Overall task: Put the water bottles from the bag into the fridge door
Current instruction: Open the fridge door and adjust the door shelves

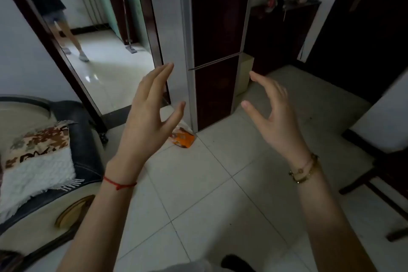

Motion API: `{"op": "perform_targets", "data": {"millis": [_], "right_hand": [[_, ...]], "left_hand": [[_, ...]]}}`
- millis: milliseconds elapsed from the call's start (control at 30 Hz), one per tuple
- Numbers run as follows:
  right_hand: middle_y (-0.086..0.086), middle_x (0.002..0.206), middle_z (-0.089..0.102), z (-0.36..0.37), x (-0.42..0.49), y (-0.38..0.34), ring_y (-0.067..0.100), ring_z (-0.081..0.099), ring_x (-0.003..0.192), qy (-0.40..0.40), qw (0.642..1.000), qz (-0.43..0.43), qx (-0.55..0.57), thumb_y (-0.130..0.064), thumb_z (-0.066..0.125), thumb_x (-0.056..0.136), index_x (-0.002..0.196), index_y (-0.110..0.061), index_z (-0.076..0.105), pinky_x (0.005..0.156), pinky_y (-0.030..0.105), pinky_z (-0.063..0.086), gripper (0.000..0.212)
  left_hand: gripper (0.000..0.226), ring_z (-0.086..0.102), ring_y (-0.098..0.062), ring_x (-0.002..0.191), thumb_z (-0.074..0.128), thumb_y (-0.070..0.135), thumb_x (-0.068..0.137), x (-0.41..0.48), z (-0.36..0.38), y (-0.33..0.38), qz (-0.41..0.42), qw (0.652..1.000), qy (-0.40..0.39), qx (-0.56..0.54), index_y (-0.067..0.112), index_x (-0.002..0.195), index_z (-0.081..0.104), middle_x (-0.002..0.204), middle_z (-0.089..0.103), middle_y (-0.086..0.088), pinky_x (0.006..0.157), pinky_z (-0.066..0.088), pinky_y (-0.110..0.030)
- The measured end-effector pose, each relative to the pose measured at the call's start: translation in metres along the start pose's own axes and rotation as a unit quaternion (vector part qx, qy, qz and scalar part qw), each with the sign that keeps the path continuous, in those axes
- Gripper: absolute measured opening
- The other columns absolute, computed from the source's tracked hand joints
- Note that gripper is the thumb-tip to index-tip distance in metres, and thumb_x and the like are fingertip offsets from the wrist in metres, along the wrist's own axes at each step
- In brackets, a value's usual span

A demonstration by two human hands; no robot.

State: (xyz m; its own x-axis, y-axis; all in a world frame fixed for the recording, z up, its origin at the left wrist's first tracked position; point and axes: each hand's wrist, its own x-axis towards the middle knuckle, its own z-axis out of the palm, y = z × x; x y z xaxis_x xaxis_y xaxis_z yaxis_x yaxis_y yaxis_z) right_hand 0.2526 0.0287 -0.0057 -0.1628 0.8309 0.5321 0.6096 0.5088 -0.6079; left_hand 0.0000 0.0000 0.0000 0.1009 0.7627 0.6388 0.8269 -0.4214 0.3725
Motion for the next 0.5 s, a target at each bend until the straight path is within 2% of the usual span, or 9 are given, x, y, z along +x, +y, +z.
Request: {"op": "perform_targets", "data": {"millis": [100,233,300,400,500], "right_hand": [[-0.01,0.143,0.045,0.012,0.016,0.012,0.005,0.034,0.135,-0.012,1.0,0.029,0.001,-0.03,0.06,0.093,0.143,-0.023,0.04,0.105,-0.002,0.021,0.055],[-0.006,0.143,0.044,0.033,0.038,0.03,0.01,0.037,0.136,-0.025,0.998,0.05,0.012,-0.028,0.06,0.093,0.143,-0.022,0.041,0.111,0.017,0.027,0.054],[-0.004,0.143,0.044,0.042,0.052,0.043,0.011,0.038,0.136,-0.027,0.998,0.053,0.014,-0.027,0.06,0.093,0.143,-0.02,0.041,0.112,0.02,0.029,0.054],[-0.005,0.142,0.044,0.057,0.077,0.064,0.01,0.039,0.135,-0.033,0.998,0.056,0.013,-0.026,0.06,0.093,0.142,-0.02,0.042,0.109,0.01,0.027,0.053],[-0.006,0.142,0.045,0.072,0.107,0.087,0.009,0.039,0.134,-0.042,0.997,0.057,0.015,-0.027,0.06,0.093,0.142,-0.02,0.042,0.107,0.003,0.026,0.053]], "left_hand": [[0.066,0.033,-0.014,0.144,0.058,0.029,0.095,0.014,0.012,-0.016,-0.012,1.0,0.0,-0.007,0.011,0.152,0.03,0.154,0.037,-0.005,0.119,0.024,-0.018],[0.065,0.032,-0.013,0.144,0.058,0.028,0.095,0.033,0.034,-0.04,-0.032,0.999,-0.015,-0.014,0.011,0.152,0.031,0.154,0.037,-0.004,0.119,0.023,-0.017],[0.065,0.033,-0.014,0.145,0.058,0.03,0.095,0.045,0.044,-0.054,-0.038,0.999,-0.015,-0.005,0.012,0.152,0.031,0.155,0.037,-0.004,0.119,0.025,-0.022],[0.065,0.033,-0.015,0.145,0.057,0.031,0.095,0.066,0.063,-0.074,-0.051,0.999,-0.016,-0.01,0.012,0.152,0.031,0.155,0.037,-0.005,0.119,0.027,-0.024],[0.065,0.032,-0.013,0.145,0.056,0.033,0.095,0.091,0.086,-0.095,-0.059,0.998,-0.023,-0.002,0.014,0.152,0.03,0.155,0.036,-0.003,0.118,0.023,-0.017]]}}
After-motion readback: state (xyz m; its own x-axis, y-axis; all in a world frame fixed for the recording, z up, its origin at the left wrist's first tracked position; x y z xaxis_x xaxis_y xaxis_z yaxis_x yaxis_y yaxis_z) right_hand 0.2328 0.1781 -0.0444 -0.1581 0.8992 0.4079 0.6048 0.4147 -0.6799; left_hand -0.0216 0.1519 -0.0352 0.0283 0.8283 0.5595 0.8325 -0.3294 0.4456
